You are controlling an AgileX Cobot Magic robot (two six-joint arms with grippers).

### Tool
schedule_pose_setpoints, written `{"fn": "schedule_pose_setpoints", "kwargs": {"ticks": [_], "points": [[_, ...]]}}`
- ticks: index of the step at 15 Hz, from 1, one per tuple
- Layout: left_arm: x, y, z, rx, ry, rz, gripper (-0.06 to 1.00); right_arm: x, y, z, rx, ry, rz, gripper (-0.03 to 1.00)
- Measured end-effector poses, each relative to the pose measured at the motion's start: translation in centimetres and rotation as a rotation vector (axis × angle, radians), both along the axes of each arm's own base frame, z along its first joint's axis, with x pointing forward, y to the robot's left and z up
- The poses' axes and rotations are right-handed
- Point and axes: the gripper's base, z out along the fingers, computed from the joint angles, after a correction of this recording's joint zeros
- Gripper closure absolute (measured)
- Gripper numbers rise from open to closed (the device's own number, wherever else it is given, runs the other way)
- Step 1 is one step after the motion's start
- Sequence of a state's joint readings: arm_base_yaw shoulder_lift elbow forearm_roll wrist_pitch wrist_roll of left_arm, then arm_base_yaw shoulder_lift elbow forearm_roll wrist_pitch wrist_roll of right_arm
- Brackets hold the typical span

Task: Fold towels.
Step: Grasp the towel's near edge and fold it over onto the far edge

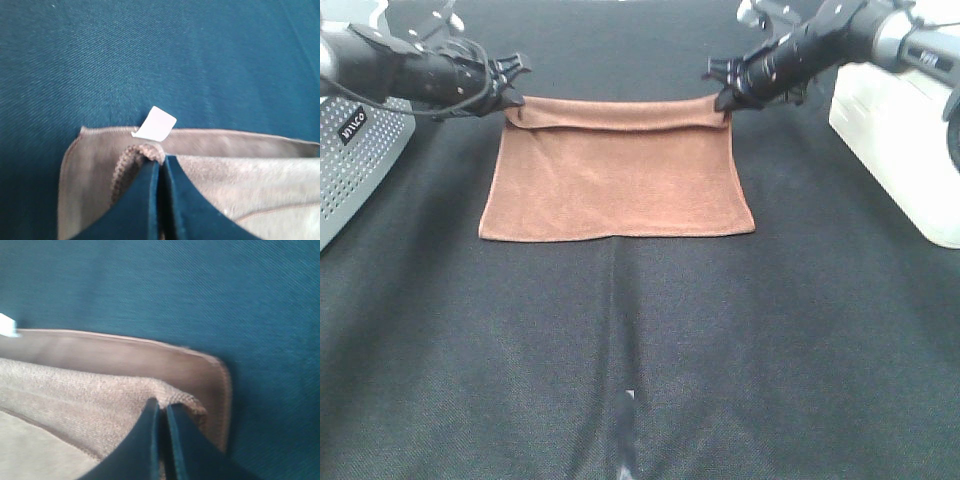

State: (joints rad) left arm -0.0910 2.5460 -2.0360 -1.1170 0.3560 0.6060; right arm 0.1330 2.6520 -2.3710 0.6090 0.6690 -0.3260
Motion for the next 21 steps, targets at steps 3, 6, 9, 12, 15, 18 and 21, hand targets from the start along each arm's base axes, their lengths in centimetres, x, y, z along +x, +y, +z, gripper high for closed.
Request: {"fn": "schedule_pose_setpoints", "kwargs": {"ticks": [3, 6, 9, 12, 15, 18, 21], "points": [[0.2, -0.6, -1.1, 0.007, 0.001, 0.000, 0.78, 0.3, -0.1, -1.2, -0.011, -0.013, -0.017, 0.77], [0.0, -0.9, -1.1, 0.016, 0.012, -0.038, 0.36, 0.3, -0.2, -1.3, -0.019, -0.011, -0.012, 0.37], [-0.4, -1.1, 0.0, 0.019, 0.022, -0.107, 0.17, -0.8, -0.1, -1.7, -0.059, 0.090, 0.068, 0.29], [-0.9, -1.6, 0.4, 0.027, 0.048, -0.191, 0.16, -1.6, 0.0, -1.2, -0.068, 0.169, 0.117, 0.28], [-2.3, -2.3, -0.3, -0.001, 0.194, -0.316, 0.16, -3.2, -0.4, 0.6, -0.116, 0.315, 0.140, 0.28], [-3.6, -2.6, -0.8, -0.041, 0.363, -0.363, 0.16, -4.4, -0.8, 2.5, -0.158, 0.401, 0.147, 0.28], [-4.7, -2.6, 0.2, -0.061, 0.435, -0.362, 0.16, -4.7, -0.9, 3.1, -0.154, 0.430, 0.136, 0.28]]}}
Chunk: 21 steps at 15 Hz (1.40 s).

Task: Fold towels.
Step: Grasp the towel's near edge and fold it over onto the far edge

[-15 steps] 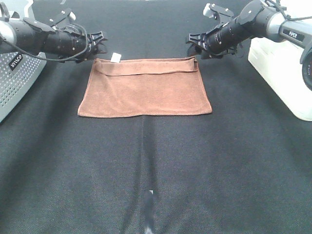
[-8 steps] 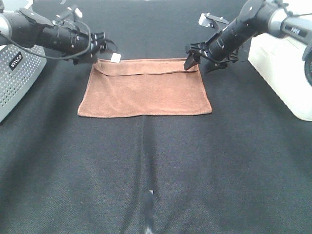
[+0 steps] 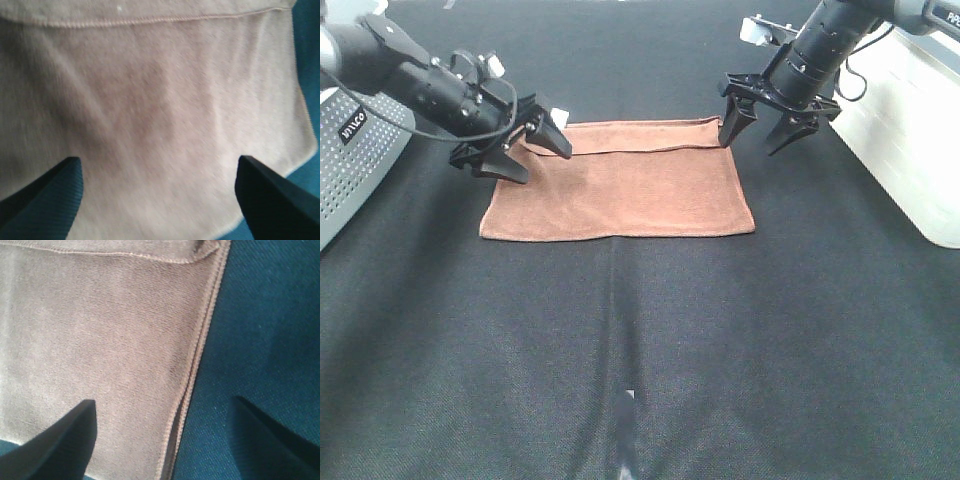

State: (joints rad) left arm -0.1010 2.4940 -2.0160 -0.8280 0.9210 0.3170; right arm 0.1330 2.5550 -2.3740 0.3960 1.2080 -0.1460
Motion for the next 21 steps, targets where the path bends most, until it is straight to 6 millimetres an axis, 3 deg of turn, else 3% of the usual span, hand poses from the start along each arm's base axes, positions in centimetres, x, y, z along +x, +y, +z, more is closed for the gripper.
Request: {"fn": "schedule_pose_setpoints", "kwargs": {"ticks": [4, 8, 12, 16, 21], "points": [[-4.0, 1.4, 1.5, 0.071, 0.058, 0.029, 0.16, -1.6, -0.9, -0.4, -0.022, 0.095, -0.048, 0.28], [-5.1, 6.2, 2.2, 0.060, 0.122, 0.164, 0.15, -3.8, -2.2, -0.8, 0.037, 0.187, -0.076, 0.28], [-5.1, 5.8, 2.1, 0.060, 0.116, 0.169, 0.15, -3.5, -2.1, -1.0, 0.050, 0.149, -0.081, 0.28], [-4.8, 3.6, 2.1, 0.080, 0.060, 0.163, 0.15, -3.4, -2.2, -1.2, 0.038, 0.133, -0.081, 0.28], [-4.7, 3.2, -1.4, 0.103, 0.117, 0.163, 0.15, -3.4, -2.0, -5.1, 0.060, 0.210, -0.074, 0.28]]}}
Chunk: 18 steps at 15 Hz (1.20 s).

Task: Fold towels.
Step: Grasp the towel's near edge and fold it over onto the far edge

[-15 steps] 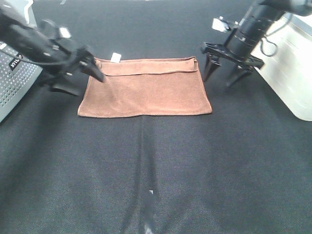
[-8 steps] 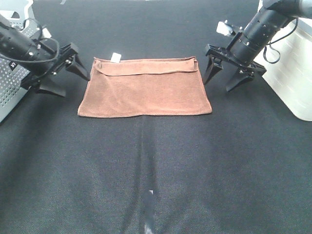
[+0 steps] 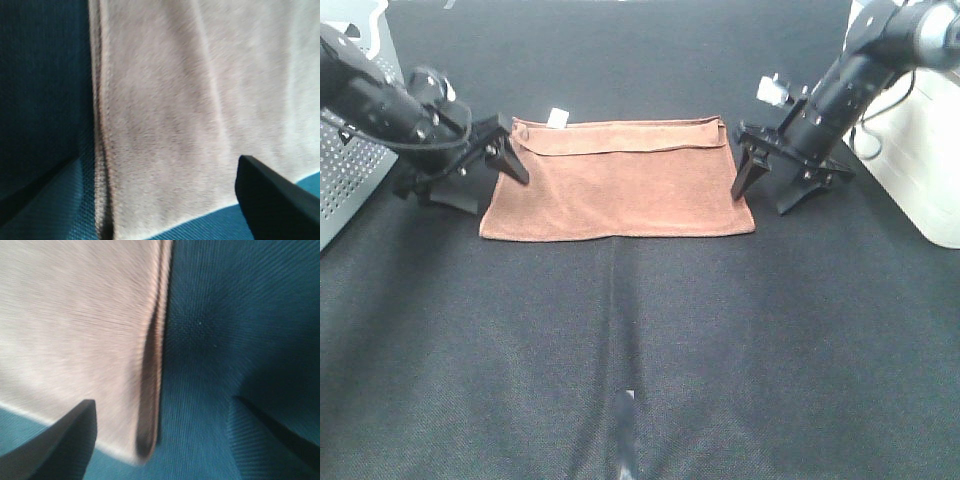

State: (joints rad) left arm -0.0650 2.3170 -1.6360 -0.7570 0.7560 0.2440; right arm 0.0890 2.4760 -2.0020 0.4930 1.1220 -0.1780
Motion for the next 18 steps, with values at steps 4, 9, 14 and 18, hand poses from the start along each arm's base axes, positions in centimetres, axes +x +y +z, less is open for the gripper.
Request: {"fn": "schedule_pose_setpoints", "kwargs": {"ticks": [4, 9, 14, 18], "points": [[0.0, -0.3, -0.9, -0.026, 0.023, 0.019, 0.15, 0.1, 0.2, -0.5, 0.034, 0.008, -0.014, 0.28], [-0.4, -2.6, -1.7, -0.041, 0.046, -0.013, 0.46, 0.0, 2.4, -1.5, 0.107, 0.017, -0.001, 0.59], [-0.8, -2.5, -2.2, -0.022, 0.087, -0.050, 0.92, -0.1, 2.4, -1.8, 0.091, 0.047, -0.018, 0.97], [-1.4, -2.4, 0.3, 0.020, 0.074, -0.131, 0.92, -0.8, 2.2, -0.1, 0.081, 0.074, -0.007, 0.97]]}}
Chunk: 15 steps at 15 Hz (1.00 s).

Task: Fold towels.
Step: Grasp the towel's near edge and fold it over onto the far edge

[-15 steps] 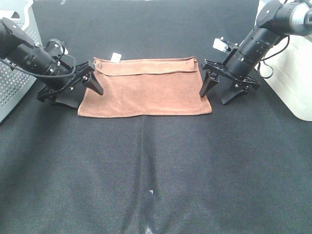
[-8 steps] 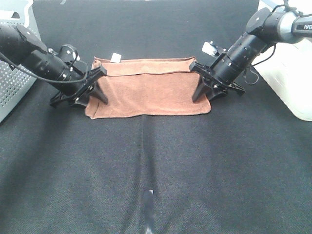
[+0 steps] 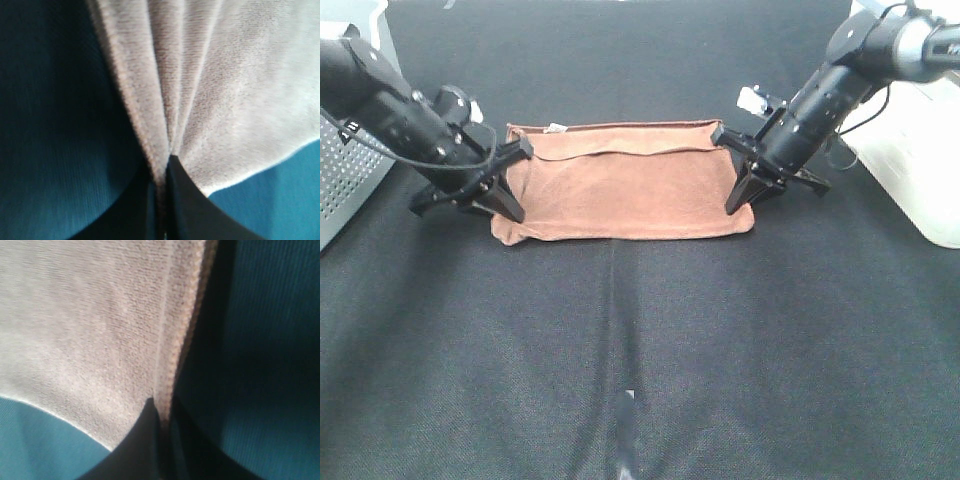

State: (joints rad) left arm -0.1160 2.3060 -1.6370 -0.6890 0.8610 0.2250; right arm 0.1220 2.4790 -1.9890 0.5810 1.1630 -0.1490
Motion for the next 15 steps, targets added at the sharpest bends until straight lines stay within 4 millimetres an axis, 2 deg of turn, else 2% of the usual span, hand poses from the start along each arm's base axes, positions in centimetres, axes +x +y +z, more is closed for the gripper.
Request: {"fn": "schedule_pose_setpoints", "kwargs": {"ticks": [3, 6, 9, 11, 15], "points": [[-1.1, 0.2, 1.5, 0.031, 0.048, -0.093, 0.92, -2.1, -0.3, 0.5, -0.009, 0.049, -0.007, 0.97], [-3.9, -0.6, 0.7, 0.042, 0.144, -0.143, 0.92, -6.4, -0.9, -0.4, -0.045, 0.088, -0.037, 0.97], [-7.5, -0.4, -0.1, 0.079, 0.164, -0.104, 0.92, -8.7, -1.2, -1.0, -0.044, 0.122, -0.025, 0.97], [-8.6, 0.0, -0.2, 0.099, 0.149, -0.078, 0.92, -9.2, -1.1, -1.3, -0.030, 0.135, -0.025, 0.97], [-7.5, -0.1, 1.0, 0.075, 0.043, 0.010, 0.92, -8.7, -1.1, -0.4, -0.029, 0.066, -0.012, 0.97]]}}
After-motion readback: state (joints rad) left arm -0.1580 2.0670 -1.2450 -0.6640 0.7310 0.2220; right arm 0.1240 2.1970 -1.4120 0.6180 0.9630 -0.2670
